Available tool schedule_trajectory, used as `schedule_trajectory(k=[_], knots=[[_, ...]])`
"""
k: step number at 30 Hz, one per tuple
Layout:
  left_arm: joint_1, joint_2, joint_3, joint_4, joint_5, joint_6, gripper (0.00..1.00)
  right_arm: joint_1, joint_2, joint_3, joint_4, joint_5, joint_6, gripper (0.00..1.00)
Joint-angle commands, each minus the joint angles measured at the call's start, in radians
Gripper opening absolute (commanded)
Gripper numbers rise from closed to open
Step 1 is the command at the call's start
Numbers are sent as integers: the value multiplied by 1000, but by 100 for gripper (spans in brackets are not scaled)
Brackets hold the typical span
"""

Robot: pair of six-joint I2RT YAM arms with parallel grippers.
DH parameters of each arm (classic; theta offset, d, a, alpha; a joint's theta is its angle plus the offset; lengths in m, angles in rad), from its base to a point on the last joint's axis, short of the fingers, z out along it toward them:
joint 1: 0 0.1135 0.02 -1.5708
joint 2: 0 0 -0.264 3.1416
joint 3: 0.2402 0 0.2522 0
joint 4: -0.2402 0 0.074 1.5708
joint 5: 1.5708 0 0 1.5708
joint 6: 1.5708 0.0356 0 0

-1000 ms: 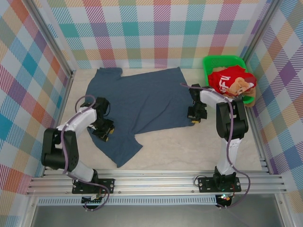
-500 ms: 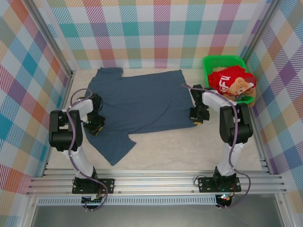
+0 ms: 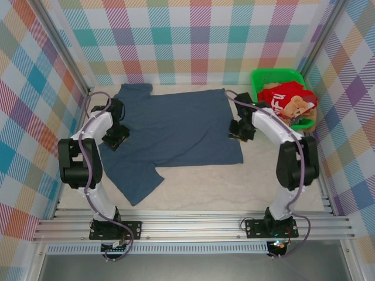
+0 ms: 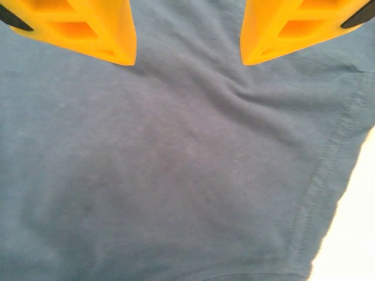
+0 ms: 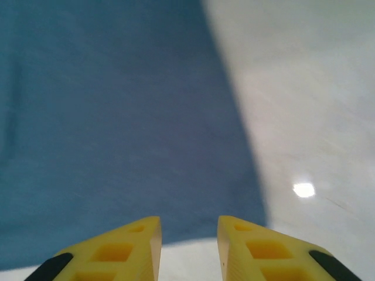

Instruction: Fold and stack the t-shirts

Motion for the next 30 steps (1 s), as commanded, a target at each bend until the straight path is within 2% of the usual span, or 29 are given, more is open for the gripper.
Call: schedule_trajectory(k=[1, 5, 9, 15, 19, 25, 30], knots=[[4, 66, 29, 39, 69, -26, 50, 50, 143, 98, 116, -141, 39, 31], [30, 184, 85, 42, 41, -53, 49, 54, 281, 205, 117, -160, 79, 31], [77, 247, 51, 28, -9, -51, 48, 56, 378, 293, 59, -175, 74, 31], [184, 190, -103, 44, -67, -44, 46, 78, 437, 302, 35, -233, 88, 31], [246, 142, -180, 71, -65, -36, 46, 123, 464, 315, 33, -260, 100, 32], [254, 150, -166, 117, 13, 17, 47, 157, 487, 340, -5, -223, 121, 30], [202, 221, -69, 112, 76, 47, 47, 121, 490, 342, -75, -132, 117, 27]])
